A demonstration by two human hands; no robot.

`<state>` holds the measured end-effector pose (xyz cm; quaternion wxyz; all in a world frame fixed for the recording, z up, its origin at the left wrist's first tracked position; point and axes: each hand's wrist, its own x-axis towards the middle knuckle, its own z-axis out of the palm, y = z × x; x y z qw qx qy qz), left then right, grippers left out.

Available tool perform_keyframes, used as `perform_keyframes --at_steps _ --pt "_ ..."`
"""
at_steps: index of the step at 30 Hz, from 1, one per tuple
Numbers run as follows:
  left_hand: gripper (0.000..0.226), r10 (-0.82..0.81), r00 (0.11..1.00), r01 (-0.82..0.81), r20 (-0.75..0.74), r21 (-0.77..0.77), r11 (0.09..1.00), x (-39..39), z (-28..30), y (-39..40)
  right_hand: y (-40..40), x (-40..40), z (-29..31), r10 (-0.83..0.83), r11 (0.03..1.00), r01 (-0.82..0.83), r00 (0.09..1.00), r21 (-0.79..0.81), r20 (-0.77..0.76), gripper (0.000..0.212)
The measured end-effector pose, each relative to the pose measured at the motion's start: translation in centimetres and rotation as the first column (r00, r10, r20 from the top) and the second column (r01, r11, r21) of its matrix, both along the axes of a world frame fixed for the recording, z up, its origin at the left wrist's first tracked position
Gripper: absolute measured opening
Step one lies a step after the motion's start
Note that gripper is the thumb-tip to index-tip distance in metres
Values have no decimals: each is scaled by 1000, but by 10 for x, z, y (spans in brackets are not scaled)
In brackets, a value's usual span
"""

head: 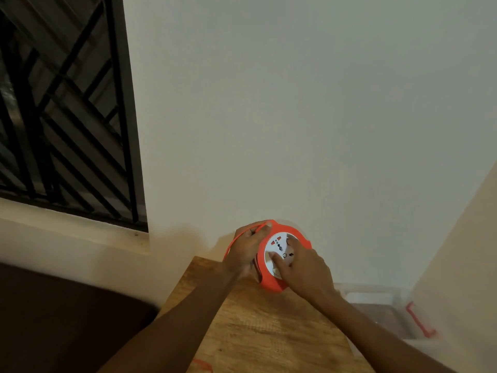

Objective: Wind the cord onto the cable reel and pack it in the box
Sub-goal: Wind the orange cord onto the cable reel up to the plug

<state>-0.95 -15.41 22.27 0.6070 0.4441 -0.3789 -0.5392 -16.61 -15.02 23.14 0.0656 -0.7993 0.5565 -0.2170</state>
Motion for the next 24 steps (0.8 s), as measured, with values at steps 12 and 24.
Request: perform_keyframes --at_steps 12,24 --pt "32 -28 997 26 70 27 999 -9 -3 -3 -3 -32 15 168 850 -366 870 -378 -463 47" --pt "32 -109 986 106 128 33 994 0 -4 -2 -9 -46 38 396 632 -772 395 -66 -829 62"
